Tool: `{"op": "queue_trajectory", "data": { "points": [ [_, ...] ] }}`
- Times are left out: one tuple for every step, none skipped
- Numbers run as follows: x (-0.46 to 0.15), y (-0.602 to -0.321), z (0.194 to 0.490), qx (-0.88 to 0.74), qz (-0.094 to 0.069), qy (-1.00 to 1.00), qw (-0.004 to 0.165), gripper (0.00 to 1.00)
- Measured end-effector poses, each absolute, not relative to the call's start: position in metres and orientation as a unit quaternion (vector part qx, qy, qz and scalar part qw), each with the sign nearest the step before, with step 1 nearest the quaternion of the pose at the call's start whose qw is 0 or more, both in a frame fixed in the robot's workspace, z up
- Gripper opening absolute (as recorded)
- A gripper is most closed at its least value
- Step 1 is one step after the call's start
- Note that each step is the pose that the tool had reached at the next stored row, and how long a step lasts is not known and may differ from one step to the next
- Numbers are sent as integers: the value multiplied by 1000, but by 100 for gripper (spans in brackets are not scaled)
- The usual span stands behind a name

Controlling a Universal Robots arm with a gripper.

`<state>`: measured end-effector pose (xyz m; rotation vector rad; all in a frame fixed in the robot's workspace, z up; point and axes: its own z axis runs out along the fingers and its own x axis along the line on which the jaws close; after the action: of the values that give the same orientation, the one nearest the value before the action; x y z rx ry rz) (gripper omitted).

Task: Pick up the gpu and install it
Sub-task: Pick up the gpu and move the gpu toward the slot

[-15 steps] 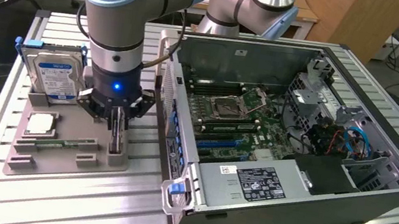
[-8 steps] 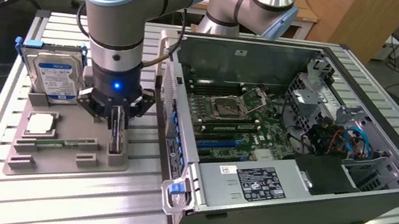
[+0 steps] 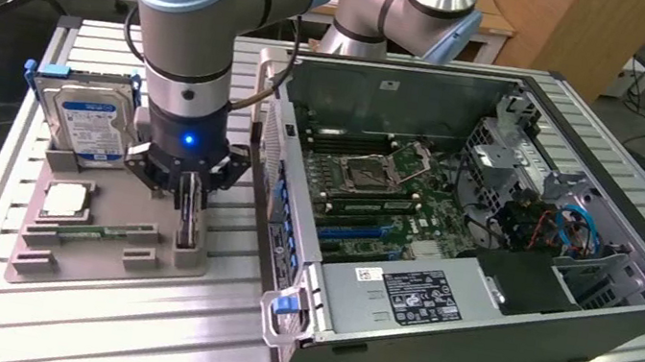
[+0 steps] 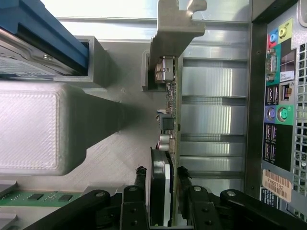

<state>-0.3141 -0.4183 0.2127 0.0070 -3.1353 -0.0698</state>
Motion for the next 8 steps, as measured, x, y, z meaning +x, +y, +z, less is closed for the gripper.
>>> {"op": "queue_trajectory", "data": {
  "points": [
    [-314, -418, 213, 2, -22, -1000, 3, 38],
    [-314, -418, 213, 2, -22, -1000, 3, 38],
    [-314, -418, 212, 2, -22, -1000, 3, 38],
    [-314, -418, 212, 2, -22, -1000, 3, 37],
    [-314, -418, 212, 2, -22, -1000, 3, 37],
    [-314, -418, 212, 2, -22, -1000, 3, 30],
    [-314, -418, 212, 2, -22, -1000, 3, 30],
    [-314, -418, 212, 2, -22, -1000, 3, 30]
  ]
}}
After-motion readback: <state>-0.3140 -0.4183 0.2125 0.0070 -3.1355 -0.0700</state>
